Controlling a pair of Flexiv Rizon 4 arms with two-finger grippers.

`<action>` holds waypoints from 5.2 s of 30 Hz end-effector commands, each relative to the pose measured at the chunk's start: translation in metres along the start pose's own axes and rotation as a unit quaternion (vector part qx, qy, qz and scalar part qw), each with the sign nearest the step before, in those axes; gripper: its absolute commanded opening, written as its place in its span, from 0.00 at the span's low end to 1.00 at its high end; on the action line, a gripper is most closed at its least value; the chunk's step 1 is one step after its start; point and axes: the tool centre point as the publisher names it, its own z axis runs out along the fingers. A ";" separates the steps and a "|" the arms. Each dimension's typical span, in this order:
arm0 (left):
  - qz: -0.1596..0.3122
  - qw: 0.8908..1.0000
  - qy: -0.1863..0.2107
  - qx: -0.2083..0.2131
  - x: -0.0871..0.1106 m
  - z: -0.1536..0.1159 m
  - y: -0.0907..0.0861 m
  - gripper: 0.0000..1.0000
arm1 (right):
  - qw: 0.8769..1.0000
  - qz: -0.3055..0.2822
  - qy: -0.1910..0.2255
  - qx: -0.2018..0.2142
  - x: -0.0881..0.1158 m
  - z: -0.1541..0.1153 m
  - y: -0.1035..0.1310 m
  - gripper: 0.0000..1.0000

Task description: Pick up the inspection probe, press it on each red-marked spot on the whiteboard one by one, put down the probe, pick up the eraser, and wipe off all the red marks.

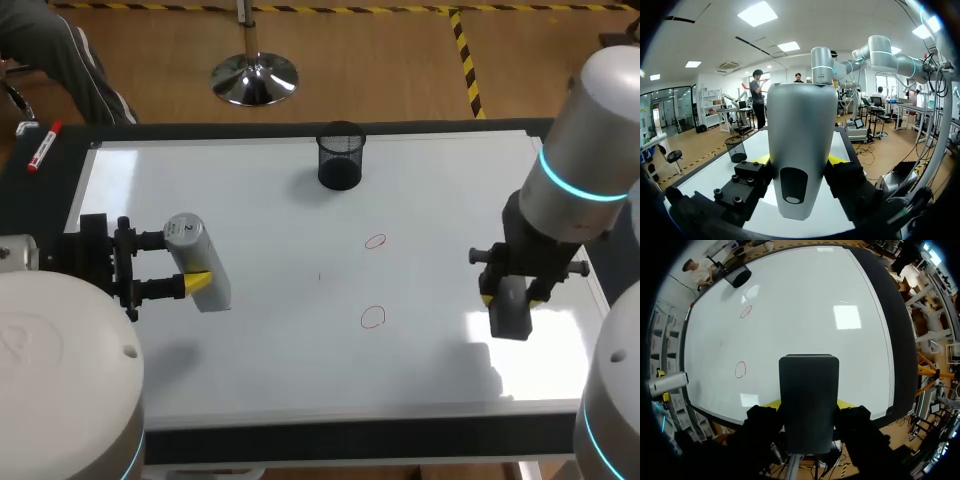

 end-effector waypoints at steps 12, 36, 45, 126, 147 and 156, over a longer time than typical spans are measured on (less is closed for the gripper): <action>0.001 1.000 -0.001 0.002 0.001 0.000 0.000 0.00 | 1.000 0.004 -0.026 -0.009 0.061 0.004 -0.021 0.00; 0.001 1.000 -0.001 0.002 0.001 0.000 0.000 0.00 | 0.999 -0.040 -0.021 0.011 0.161 0.029 -0.021 0.00; 0.001 1.000 -0.001 0.002 0.001 0.000 0.000 0.00 | 0.999 -0.028 -0.015 0.027 0.181 0.048 -0.020 0.00; 0.001 1.000 -0.001 0.002 0.001 0.000 0.000 0.00 | 0.997 -0.033 0.028 0.056 0.175 0.118 -0.006 0.00; 0.001 1.000 -0.001 0.002 0.001 0.000 0.000 0.00 | 0.998 0.015 -0.033 0.051 0.118 0.102 0.026 0.00; 0.001 1.000 -0.001 0.002 0.001 0.000 0.000 0.00 | 0.999 0.000 -0.030 0.024 0.136 0.074 0.019 0.00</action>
